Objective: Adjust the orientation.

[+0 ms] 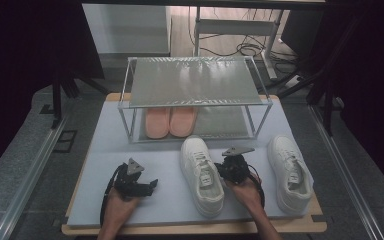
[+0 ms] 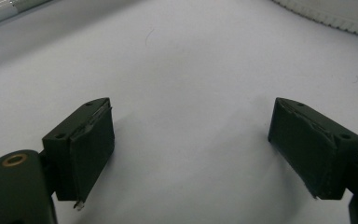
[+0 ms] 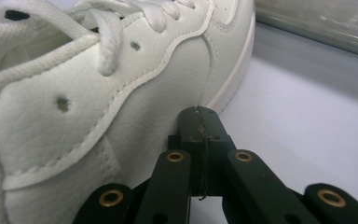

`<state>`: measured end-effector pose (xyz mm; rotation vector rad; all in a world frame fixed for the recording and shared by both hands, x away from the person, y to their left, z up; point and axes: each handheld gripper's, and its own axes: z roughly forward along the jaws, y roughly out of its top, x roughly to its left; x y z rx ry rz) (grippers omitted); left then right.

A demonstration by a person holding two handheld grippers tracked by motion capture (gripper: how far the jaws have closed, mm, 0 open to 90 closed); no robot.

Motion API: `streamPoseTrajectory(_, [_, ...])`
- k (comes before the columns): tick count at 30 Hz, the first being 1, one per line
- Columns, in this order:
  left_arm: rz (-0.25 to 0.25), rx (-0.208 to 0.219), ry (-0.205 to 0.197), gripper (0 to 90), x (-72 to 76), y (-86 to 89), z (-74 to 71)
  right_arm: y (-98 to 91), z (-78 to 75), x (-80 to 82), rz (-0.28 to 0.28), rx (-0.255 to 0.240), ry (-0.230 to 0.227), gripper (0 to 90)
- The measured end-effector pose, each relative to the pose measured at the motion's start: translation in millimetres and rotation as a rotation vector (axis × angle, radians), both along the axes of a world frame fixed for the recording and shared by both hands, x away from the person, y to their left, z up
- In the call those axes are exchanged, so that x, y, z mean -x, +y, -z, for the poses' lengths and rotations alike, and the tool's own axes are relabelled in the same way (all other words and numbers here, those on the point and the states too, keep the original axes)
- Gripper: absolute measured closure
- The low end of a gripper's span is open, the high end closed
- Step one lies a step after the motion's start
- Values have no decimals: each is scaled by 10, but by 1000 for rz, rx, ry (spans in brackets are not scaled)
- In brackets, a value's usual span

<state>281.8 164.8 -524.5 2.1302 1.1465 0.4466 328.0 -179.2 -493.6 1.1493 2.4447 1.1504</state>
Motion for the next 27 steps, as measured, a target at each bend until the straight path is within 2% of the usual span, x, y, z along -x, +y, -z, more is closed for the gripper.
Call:
streamPoseTrajectory(13, [1,-1,0,147,0,1,0,256,20,-66,-92,-20,2,900])
streamPoseTrajectory(20, [1,-3,0,149,2,-1,-2,196,-27,-32,-99,-11,4,877])
streamPoseTrajectory(27, [1,-2,0,148,2,-1,-2,79,-127,96,-105,-7,13,833])
